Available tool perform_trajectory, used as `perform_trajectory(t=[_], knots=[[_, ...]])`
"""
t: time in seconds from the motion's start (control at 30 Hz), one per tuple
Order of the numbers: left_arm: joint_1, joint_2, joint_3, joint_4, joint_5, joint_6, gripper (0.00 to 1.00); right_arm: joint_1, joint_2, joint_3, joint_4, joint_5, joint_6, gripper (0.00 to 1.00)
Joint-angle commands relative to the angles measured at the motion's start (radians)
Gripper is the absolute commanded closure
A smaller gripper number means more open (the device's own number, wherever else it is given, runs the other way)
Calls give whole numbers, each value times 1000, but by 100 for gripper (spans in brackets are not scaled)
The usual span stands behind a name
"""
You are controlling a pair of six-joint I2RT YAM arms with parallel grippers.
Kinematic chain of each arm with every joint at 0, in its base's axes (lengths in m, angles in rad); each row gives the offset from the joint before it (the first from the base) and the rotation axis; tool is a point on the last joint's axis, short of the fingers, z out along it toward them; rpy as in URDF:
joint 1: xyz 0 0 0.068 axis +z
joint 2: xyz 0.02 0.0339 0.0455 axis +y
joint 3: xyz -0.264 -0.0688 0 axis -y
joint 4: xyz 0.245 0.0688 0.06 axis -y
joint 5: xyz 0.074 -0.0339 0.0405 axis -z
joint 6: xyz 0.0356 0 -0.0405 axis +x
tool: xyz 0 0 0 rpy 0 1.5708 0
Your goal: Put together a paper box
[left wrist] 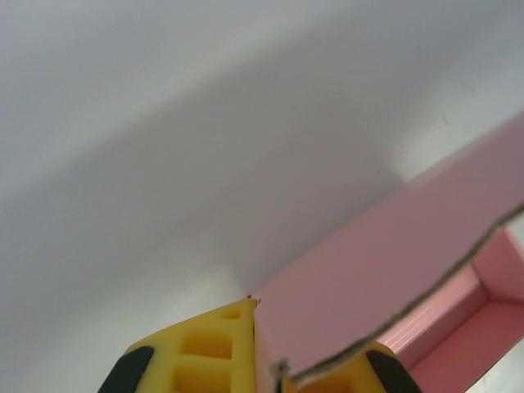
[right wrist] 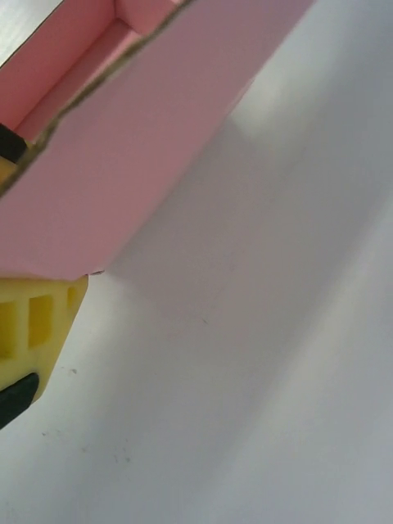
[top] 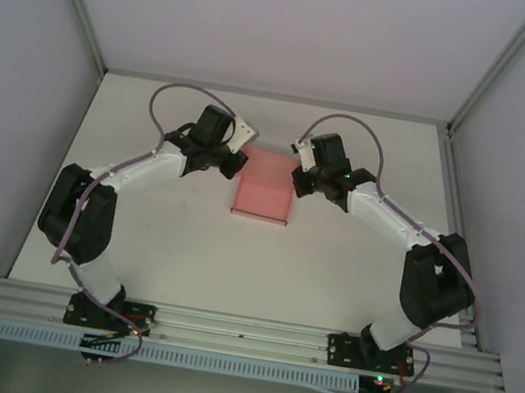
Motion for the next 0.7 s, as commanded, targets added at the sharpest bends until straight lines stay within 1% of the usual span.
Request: perform_trajectory(t=[0.0, 0.07, 0.1, 0.17, 0.2, 0.27, 0.3, 0.4, 0.53, 0.67], knots=[[-24, -69, -119, 308, -187, -314, 100, 18, -18, -57, 230, 188, 252, 100], [-40, -60, -142, 363, -244, -387, 100, 19, 0, -74, 310, 214, 343, 100], [-53, -52, -146, 387, -291, -412, 100, 21, 16, -78, 342, 242, 393, 100], [-74, -34, -153, 425, -374, -418, 100, 26, 42, -78, 393, 265, 454, 100], [-78, -21, -148, 427, -394, -439, 100, 32, 54, -82, 425, 271, 474, 100], [-79, 2, -158, 484, -390, -469, 100, 46, 73, -101, 499, 282, 498, 100], [-80, 14, -164, 509, -380, -478, 100, 50, 82, -113, 537, 268, 499, 100], [-89, 36, -169, 566, -371, -485, 100, 61, 107, -139, 606, 267, 492, 100], [-88, 65, -186, 641, -374, -505, 100, 63, 138, -154, 614, 278, 490, 100], [-89, 88, -197, 665, -335, -496, 100, 62, 171, -151, 604, 294, 486, 100]])
